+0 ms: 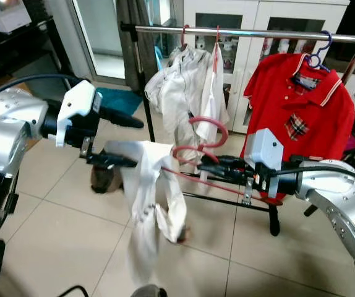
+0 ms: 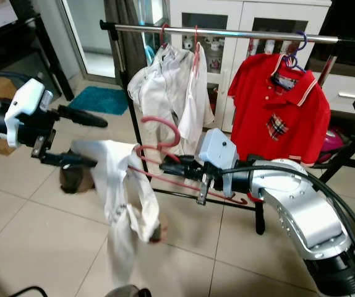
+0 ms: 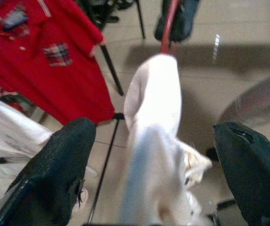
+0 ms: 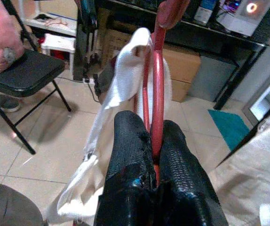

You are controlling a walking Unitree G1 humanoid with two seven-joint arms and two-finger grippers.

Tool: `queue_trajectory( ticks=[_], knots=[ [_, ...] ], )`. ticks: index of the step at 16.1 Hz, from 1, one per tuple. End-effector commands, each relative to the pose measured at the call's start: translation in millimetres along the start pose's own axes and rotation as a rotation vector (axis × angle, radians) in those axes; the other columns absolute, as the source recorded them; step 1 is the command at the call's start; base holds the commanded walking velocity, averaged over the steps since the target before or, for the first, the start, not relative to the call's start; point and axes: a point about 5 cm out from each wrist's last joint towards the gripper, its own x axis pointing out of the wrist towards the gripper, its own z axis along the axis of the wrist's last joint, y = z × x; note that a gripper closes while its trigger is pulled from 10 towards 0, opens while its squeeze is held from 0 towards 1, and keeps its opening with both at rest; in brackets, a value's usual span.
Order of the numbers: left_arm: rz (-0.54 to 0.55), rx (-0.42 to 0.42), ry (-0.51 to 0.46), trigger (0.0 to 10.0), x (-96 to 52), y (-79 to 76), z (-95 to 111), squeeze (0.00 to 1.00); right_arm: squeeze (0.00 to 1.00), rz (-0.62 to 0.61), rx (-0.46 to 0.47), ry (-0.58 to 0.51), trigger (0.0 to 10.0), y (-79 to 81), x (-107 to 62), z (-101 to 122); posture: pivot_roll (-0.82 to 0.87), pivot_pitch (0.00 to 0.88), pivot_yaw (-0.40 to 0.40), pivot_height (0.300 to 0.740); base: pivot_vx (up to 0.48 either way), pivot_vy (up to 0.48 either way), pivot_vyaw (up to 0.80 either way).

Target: Hang hanger

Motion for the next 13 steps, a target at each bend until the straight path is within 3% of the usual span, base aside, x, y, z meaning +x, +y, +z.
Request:
queue_trajectory(
  ticks=[1, 2, 13],
  knots=[
    [-0.026, 0.017, 0.061, 2.4, -2.0, 2.7, -5, 0.0, 0.0, 0.05, -0.052, -0.039, 10.0, 0.8, 2.7, 12, -0.02, 0.0, 0.087, 0.74, 0.0, 0.0, 0.0],
    [-0.027, 0.02, 0.086, 0.0, -1.5, 5.2, -12, 0.0, 0.0, 0.075, -0.058, -0.038, 10.0, 1.5, 3.8, 13, -0.02, 0.0, 0.086, 0.74, 0.0, 0.0, 0.0],
    [-0.09, 0.039, 0.125, 0.0, 15.4, 11.0, -18, 0.0, 0.0, 0.119, -0.067, -0.062, 10.0, 2.5, 10.0, 20, -0.03, 0.0, 0.1, 0.74, 0.0, 0.0, 0.0]
  ],
)
